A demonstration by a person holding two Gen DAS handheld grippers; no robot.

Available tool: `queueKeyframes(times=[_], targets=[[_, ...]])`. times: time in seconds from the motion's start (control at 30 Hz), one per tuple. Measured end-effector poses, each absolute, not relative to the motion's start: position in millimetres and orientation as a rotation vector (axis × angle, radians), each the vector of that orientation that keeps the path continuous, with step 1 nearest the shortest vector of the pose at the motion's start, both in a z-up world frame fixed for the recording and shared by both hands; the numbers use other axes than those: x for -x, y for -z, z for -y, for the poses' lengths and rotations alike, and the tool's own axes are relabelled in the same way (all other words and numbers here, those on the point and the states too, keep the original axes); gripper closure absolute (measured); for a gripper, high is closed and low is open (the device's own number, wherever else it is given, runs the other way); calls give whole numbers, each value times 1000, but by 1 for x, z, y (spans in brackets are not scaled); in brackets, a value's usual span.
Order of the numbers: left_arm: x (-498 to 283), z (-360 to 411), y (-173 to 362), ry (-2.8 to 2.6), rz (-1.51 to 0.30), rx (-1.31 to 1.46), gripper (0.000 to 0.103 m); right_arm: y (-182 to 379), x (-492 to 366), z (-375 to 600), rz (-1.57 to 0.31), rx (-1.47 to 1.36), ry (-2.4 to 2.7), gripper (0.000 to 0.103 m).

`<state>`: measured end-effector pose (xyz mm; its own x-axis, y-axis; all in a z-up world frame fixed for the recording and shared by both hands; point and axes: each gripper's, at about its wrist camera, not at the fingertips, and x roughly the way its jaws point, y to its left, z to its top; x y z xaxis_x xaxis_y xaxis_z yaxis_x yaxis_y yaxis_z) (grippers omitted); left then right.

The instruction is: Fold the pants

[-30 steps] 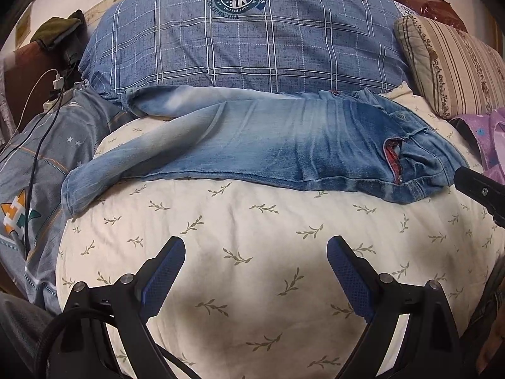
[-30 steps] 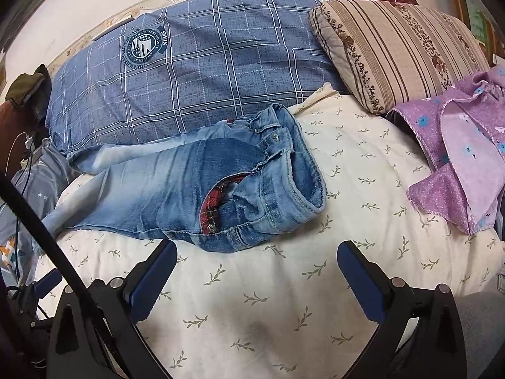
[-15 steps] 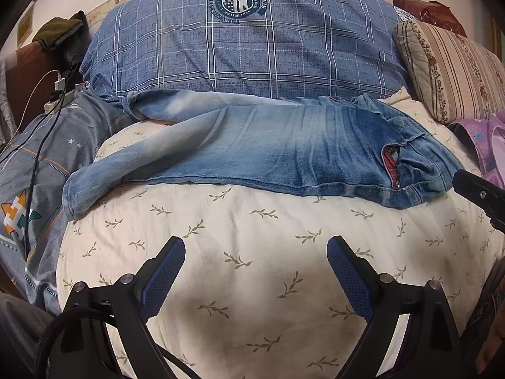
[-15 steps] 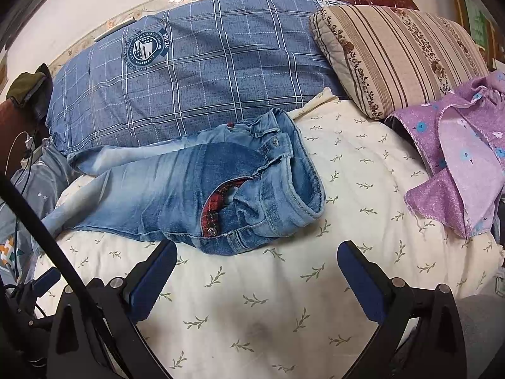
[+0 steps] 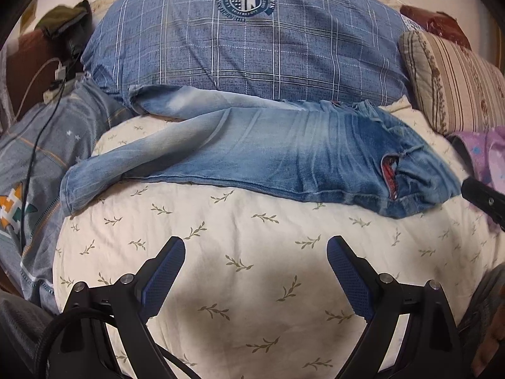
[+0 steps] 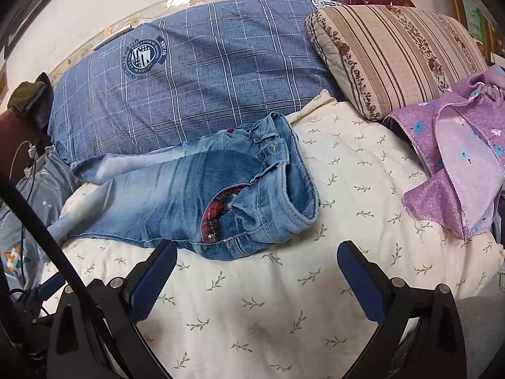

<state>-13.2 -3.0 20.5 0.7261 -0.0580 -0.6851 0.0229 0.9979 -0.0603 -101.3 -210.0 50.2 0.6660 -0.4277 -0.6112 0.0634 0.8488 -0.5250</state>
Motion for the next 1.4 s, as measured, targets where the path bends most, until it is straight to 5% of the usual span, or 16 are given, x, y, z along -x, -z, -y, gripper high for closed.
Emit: queueKeyframes(times=[0.37,0.63,0.9,1.03,1.17,1.23,1.4], targets=[[-3,-31,-49,93,-861,191,11,-79,97,201,-834,493,280,2],[-90,-36,-64,189,-982,254,11,-80,24,204,-956,533,265,2],[-146,-52,-5,214,-1060,346,19,-54,-3,256,-1021,516,350,4],[-159,-62,14,230,-1079,409,19,-31,2,279,-1123,461,315,17],[-176,-70,22,267,-1093,467,19,-25,-6,286,-1190,405,275,65],[-185,-71,25,277,-1110,476,19,-32,-5,287,-1183,406,242,76],[-209,-72,28,262,-1165,493,22,-67,-4,304,-1140,341,227,78]])
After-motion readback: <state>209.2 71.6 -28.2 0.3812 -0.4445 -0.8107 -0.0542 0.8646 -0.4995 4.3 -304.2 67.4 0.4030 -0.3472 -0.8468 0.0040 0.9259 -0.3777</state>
